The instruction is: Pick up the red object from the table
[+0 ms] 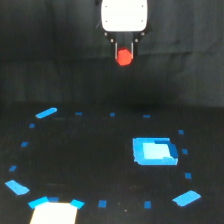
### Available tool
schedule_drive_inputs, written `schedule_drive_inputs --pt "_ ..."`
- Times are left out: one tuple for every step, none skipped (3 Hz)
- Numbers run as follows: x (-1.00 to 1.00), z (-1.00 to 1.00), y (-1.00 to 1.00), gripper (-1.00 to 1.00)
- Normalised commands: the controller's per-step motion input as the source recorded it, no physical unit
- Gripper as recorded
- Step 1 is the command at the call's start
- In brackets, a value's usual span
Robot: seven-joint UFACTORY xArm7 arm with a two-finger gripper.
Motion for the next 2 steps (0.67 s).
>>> schedule_drive_inputs --pt "-0.34 -0.26 0.12 -1.00" --pt "-0.15 0.28 -0.23 -1.00"
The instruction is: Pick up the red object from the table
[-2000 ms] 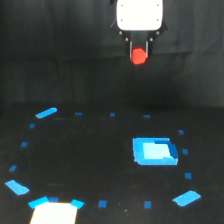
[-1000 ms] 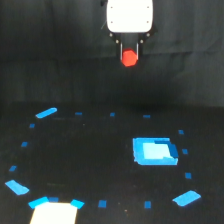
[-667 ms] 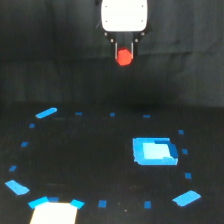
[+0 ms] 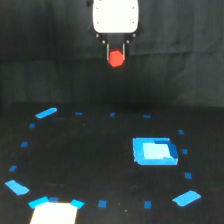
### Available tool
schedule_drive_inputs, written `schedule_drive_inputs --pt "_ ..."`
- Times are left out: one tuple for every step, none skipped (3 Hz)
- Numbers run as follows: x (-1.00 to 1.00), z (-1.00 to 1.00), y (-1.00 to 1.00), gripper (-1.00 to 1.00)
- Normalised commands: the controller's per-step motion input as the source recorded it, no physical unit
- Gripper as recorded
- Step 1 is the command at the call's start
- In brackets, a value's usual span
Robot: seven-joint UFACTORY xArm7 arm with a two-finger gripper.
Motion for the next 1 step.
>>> schedule_drive_inputs --pt "-0.45 -0.14 -0.03 -1.00"
